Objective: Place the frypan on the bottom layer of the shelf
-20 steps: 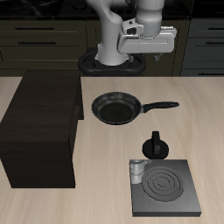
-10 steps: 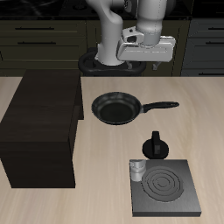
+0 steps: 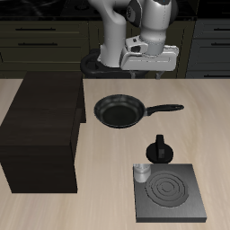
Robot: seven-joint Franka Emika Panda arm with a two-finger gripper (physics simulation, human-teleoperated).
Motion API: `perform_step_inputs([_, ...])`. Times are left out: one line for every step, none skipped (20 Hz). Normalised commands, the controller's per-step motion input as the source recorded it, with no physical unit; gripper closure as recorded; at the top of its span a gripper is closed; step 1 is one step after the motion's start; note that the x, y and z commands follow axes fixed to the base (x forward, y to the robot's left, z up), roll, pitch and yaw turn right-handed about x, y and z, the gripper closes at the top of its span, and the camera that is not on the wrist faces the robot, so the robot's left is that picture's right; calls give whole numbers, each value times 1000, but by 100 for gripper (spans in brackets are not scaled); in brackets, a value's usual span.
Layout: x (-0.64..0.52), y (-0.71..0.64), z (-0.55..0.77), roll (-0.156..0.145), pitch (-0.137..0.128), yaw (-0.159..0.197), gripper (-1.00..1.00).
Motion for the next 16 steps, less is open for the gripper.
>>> perform_step_inputs([0, 0, 0, 0, 0, 0, -100])
perform_step_inputs([-68, 22, -363, 3, 15, 10, -100])
perform_step_inputs([-115, -16, -440, -1, -35, 60, -100])
perform_step_inputs([-15, 25, -164, -11, -6, 12, -100])
perform_step_inputs([-126, 23, -296, 11, -54, 71, -100])
perform_step_inputs([-73, -47, -470, 48, 23, 5, -100])
perform_step_inputs([-99, -106, -433, -17, 48, -25, -100])
perform_step_inputs([-37, -46, -265, -6, -3, 2, -100])
perform_step_inputs([-65, -167, -316, -63, -64, 53, -100])
perform_step_inputs([-40, -134, -359, -50, -36, 19, -100])
perform_step_inputs([68, 29, 12, 0, 0, 0, -100])
perform_step_inputs([-50, -147, -464, 18, 100, -66, -100])
perform_step_inputs([-136, -94, -413, -1, 25, -28, -100])
perform_step_inputs([-236, -29, -333, -2, -73, 129, -100])
perform_step_inputs([-156, -106, -326, -36, -51, 83, -100])
perform_step_inputs([-230, -86, -372, 11, 3, -32, -100])
